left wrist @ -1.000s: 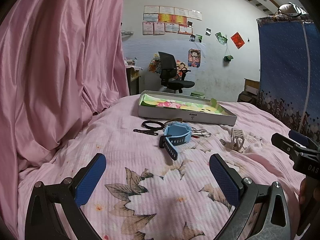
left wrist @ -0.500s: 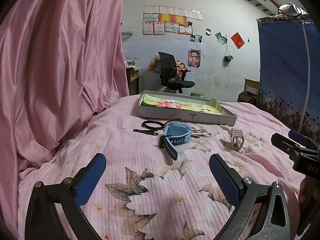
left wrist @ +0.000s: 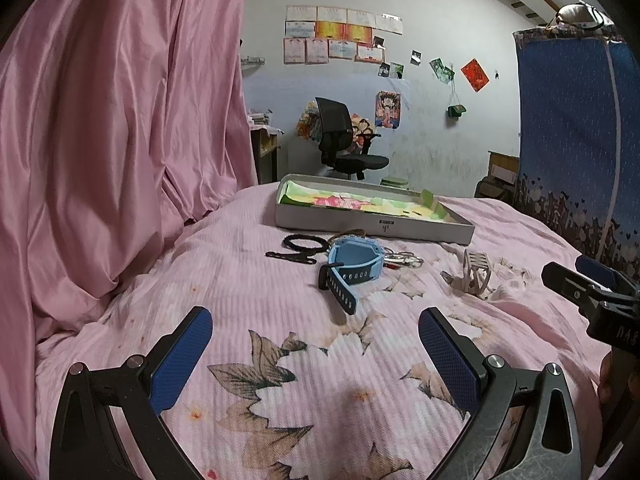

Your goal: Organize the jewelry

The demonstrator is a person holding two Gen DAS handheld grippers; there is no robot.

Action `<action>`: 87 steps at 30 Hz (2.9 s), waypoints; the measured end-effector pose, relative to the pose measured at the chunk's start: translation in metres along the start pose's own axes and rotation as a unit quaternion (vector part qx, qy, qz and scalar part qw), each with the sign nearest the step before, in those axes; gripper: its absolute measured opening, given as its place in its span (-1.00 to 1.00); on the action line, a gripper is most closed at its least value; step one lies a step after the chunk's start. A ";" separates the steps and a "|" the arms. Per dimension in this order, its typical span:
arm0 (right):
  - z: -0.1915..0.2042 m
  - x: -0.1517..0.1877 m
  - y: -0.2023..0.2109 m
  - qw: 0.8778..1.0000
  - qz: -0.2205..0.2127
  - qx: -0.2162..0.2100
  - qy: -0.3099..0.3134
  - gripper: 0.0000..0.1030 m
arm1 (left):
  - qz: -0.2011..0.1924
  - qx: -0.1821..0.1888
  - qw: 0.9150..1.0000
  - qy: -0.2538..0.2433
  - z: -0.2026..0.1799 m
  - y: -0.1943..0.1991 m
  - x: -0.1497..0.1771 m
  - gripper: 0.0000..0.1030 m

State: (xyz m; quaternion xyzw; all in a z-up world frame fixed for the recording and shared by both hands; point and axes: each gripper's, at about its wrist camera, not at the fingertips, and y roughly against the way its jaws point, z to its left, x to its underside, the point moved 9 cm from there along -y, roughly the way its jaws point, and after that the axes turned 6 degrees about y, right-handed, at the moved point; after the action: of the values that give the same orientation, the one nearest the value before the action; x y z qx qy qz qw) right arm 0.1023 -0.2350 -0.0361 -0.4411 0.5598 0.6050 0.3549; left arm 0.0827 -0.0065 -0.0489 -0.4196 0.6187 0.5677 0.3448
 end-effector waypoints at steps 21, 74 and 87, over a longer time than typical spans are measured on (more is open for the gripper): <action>0.001 -0.004 -0.046 0.996 0.064 -0.062 0.030 0.98 | 0.087 0.019 0.996 -0.011 0.004 -0.055 -0.019 1.00; 0.010 0.026 -0.138 0.970 0.177 -0.168 -0.021 -0.54 | 0.144 0.127 0.980 -0.061 -0.062 -0.126 -0.044 0.09; 0.000 -0.055 -0.171 0.975 0.131 -0.177 0.001 -0.54 | 0.129 0.093 0.987 -0.001 -0.054 -0.201 -0.119 0.09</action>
State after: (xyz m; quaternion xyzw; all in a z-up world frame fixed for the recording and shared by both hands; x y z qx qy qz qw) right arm 0.2804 -0.2111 -0.0473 -0.4200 0.4972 0.7354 0.1887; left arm 0.3167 -0.0455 -0.0183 -0.3014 0.7176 0.5476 0.3070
